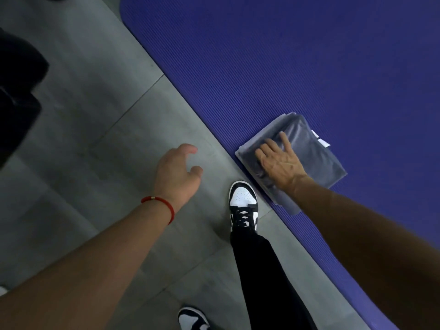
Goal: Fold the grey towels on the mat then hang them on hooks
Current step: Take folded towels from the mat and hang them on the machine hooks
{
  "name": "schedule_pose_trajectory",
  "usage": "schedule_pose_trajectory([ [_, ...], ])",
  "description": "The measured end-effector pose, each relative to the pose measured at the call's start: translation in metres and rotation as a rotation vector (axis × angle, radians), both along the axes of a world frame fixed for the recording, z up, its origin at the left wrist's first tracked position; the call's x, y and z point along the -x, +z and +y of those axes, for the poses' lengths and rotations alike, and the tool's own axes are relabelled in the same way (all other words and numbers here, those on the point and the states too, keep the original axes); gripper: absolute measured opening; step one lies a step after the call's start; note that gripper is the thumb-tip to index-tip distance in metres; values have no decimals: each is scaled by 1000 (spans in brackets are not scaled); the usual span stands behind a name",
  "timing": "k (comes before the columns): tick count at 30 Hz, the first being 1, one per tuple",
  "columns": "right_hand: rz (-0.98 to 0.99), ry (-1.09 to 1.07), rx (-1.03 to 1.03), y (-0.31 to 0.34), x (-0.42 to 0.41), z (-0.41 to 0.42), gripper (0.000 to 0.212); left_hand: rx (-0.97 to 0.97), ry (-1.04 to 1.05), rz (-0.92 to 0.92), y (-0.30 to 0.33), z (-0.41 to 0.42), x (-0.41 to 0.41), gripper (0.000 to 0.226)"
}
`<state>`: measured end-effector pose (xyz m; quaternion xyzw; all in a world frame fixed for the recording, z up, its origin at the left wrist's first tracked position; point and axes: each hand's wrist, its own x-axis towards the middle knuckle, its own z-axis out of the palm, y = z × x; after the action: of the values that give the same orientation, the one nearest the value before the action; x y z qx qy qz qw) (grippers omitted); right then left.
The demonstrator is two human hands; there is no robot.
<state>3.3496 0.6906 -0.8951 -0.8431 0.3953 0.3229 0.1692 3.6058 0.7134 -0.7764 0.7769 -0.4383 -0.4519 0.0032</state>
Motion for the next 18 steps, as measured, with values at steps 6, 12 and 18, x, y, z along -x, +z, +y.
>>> schedule_pose_trajectory([
  [6, -121, -42, 48, 51, 23, -17, 34, 80, -249, 29, 56, -2, 17, 49],
  [12, -332, -149, 153, 198, 21, -9, 44, 177, -178, 84, 176, 9, 18, 54],
  [18, -648, -277, 103, 366, -59, 17, 30, 288, -183, 118, 309, 48, -23, 55],
])
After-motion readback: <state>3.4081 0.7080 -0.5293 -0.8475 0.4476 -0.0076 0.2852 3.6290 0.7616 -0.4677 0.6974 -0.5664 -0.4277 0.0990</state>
